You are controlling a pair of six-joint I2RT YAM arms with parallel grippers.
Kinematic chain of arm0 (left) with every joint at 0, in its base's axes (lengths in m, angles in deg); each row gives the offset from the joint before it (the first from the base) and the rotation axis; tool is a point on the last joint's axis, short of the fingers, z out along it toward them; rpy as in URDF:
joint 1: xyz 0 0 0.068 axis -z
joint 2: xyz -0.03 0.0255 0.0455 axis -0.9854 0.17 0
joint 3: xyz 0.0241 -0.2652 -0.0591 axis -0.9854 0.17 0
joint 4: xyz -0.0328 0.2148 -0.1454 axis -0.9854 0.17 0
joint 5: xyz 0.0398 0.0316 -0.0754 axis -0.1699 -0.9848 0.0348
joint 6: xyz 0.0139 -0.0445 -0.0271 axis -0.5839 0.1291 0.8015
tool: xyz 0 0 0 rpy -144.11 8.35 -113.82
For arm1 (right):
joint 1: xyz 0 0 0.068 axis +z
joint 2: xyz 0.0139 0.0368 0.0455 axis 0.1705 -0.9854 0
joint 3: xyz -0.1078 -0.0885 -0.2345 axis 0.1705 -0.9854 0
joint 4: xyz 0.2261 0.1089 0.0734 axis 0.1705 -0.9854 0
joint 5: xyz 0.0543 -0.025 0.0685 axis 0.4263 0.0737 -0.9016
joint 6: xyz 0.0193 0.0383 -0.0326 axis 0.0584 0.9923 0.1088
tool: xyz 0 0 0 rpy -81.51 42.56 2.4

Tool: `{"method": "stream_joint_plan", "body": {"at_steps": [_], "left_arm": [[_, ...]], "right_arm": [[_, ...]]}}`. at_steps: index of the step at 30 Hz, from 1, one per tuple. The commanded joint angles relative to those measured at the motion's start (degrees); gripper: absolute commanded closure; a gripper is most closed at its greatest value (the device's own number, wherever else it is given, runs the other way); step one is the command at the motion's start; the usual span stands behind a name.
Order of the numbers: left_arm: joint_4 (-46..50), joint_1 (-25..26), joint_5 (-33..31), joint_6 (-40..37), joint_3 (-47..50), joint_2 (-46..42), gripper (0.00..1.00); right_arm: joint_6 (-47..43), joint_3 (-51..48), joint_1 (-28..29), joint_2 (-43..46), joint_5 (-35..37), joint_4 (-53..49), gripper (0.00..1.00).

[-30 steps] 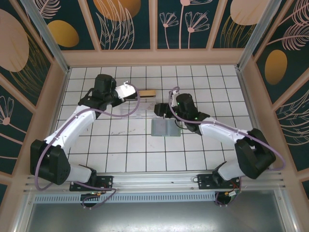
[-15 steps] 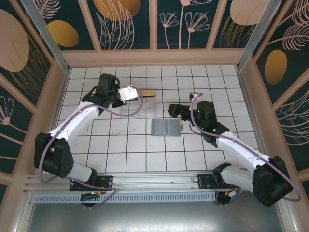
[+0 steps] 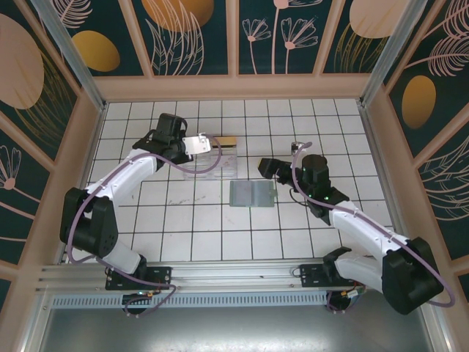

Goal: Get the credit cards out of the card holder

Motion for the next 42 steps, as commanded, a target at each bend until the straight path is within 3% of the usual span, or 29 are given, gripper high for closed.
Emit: {"method": "stream_joint_plan", "body": {"at_steps": [1,32,35,38,40,42], "left_arm": [[0.54,0.32,-0.66,-1.55,-0.61,0.57,1.00],[0.12,3.13,-3.91,-1.57,-3.03,5.19,1.00],[-0.58,3.13,-4.53,-1.07,-3.19,5.36,0.91],[-1.63,3.13,-5.51,-0.68,-3.29,5.58,0.89],[-2.58,3.13,-6.02,0.52,-3.71,5.58,0.80],[-2.69,3.13,-6.25,0.54,-4.24,5.76,0.79]], "right_arm": [[1.04,-1.14,-0.31,-0.80,-1.44,2.41,0.01],[2.03,-1.41,-0.48,-2.41,-2.17,3.02,0.01],[2.08,-1.41,-0.48,-2.52,-2.34,3.19,0.01],[2.11,-1.45,-0.46,-2.51,-2.39,3.20,0.01],[2.11,-1.50,-0.46,-2.51,-2.43,3.20,0.01],[2.11,-1.50,-0.47,-2.50,-2.50,3.20,0.01]]}}
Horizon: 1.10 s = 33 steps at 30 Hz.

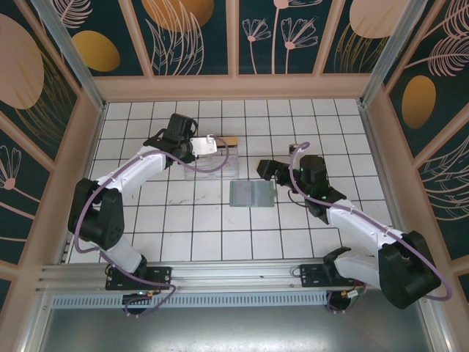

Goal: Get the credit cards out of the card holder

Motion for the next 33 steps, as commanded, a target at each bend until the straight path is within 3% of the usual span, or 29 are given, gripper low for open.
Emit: {"method": "stream_joint_plan", "body": {"at_steps": [1,5,12,14,15,23,28,31,33], "left_arm": [[-2.01,0.22,-1.49,1.00,-2.11,1.10,0.79],[-3.54,0.22,-2.73,1.09,-2.77,1.82,0.76],[-4.96,-0.03,-2.40,3.36,-4.46,2.65,0.49],[-5.59,-0.02,-1.74,5.13,-4.71,1.71,0.27],[-6.41,-0.04,-1.26,6.14,-4.63,0.85,0.03],[-15.79,-0.03,-3.68,23.15,-1.37,-7.28,0.01],[-21.18,-0.04,-11.33,40.19,0.74,-12.74,0.01],[-18.97,-0.05,-17.92,54.24,-0.84,-14.24,0.01],[-12.25,-0.05,-19.81,62.70,-3.87,-14.56,0.01]], "right_arm": [[0.58,-0.75,-0.44,-0.16,-0.84,2.12,0.01],[0.56,-0.75,-0.41,-0.20,-0.92,2.19,0.01],[0.43,-0.75,-0.43,-0.33,-0.60,2.13,0.01],[0.41,-0.73,-0.44,-0.31,-0.40,2.04,0.01],[0.41,-0.75,-0.39,-0.27,-0.29,2.04,0.01],[-0.79,0.50,-0.04,0.35,3.07,-1.10,0.01],[-2.69,2.26,2.29,1.64,6.95,-4.18,0.01],[-3.34,3.20,3.61,1.94,10.80,-6.78,0.01],[-4.04,3.38,5.84,2.22,13.70,-8.44,0.01]]}}
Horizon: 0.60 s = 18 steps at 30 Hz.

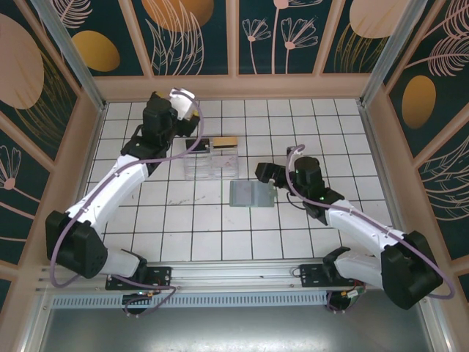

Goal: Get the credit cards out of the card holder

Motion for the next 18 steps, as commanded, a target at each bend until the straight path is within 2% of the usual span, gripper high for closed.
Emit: {"method": "stream_joint_plan", "body": {"at_steps": [1,5,7,9,12,16,18], "left_arm": [[7.55,-0.04,-6.36,20.92,-3.99,-0.66,0.01],[12.92,-0.04,2.25,29.78,-2.07,-3.67,0.01],[10.17,-0.05,7.86,35.28,2.81,-6.90,0.09],[6.00,-0.04,13.90,43.06,9.04,-10.21,0.21],[0.98,0.33,19.56,52.90,17.89,-12.60,0.37],[-2.78,3.89,21.70,60.69,25.19,-12.38,0.51],[-5.17,7.20,20.56,63.42,28.25,-12.41,0.53]], "right_arm": [[-2.38,2.15,2.46,1.68,6.39,-3.55,0.01],[-3.16,2.07,4.27,1.13,9.58,-5.90,0.01],[-3.03,1.90,4.33,0.12,10.02,-6.87,0.03],[-3.28,1.20,4.39,-0.98,9.57,-7.15,0.18],[-3.21,0.57,4.33,-3.27,9.16,-7.72,0.35],[-2.94,0.75,3.95,-7.50,10.50,-9.71,0.37],[-3.03,0.51,3.26,-9.65,10.92,-10.45,0.37]]}}
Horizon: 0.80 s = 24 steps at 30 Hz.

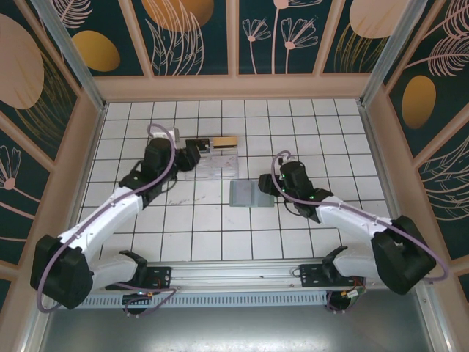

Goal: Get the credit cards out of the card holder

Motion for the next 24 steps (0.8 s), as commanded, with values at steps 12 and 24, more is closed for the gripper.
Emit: {"method": "stream_joint_plan", "body": {"at_steps": [12,24], "left_arm": [[-13.43,14.64,-1.26,17.60,8.29,4.88,0.60],[-18.51,20.04,1.46,20.51,6.22,17.06,0.66]], "right_arm": [[-0.58,-0.93,-2.99,-10.78,-1.11,-1.65,0.38],[-1.20,-0.25,-2.29,-13.90,-1.31,-1.67,0.57]]}}
